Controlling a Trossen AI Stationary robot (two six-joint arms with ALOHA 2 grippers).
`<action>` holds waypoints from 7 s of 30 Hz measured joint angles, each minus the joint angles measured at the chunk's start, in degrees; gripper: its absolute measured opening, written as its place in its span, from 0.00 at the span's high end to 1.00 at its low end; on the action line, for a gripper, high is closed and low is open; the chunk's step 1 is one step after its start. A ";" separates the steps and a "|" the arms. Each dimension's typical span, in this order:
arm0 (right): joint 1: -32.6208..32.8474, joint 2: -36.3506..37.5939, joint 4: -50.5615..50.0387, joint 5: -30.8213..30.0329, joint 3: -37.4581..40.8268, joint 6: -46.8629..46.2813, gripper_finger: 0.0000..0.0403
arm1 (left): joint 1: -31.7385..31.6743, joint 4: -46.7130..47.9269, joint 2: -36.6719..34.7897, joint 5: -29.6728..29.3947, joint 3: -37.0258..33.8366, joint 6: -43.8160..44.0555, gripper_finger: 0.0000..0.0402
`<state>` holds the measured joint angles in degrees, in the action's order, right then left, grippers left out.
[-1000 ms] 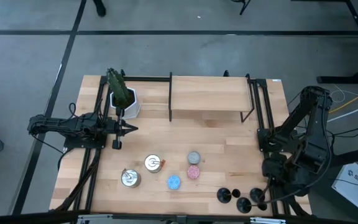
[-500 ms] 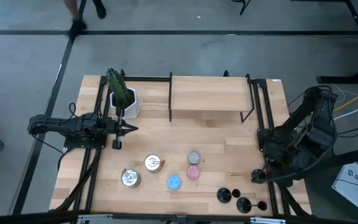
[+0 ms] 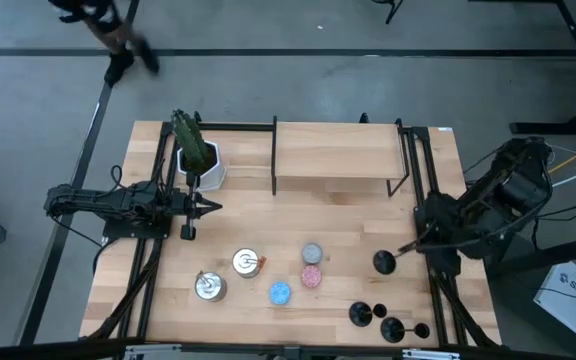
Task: Pick & Place candle stick holders
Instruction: Put the right black candle holder on the shelf
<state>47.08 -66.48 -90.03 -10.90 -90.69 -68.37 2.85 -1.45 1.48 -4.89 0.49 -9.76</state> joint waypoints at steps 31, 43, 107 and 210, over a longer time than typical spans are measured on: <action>-40.16 0.13 0.01 3.60 -10.40 30.29 0.66 | -0.02 0.00 0.02 0.00 0.00 0.00 0.99; -58.45 -1.64 1.64 2.13 -10.39 42.47 0.66 | 0.00 0.00 0.00 0.00 -0.02 0.00 0.99; -71.50 -7.13 0.05 12.59 -10.08 48.09 0.56 | 0.00 -0.02 0.02 0.00 -0.02 0.00 0.99; -47.61 -2.19 40.92 -26.52 29.46 28.76 0.62 | 0.00 0.00 0.02 0.00 -0.02 0.00 0.99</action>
<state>-0.52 -68.66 -49.12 -37.42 -61.23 -39.62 2.85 -1.45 1.49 -4.89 0.47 -9.76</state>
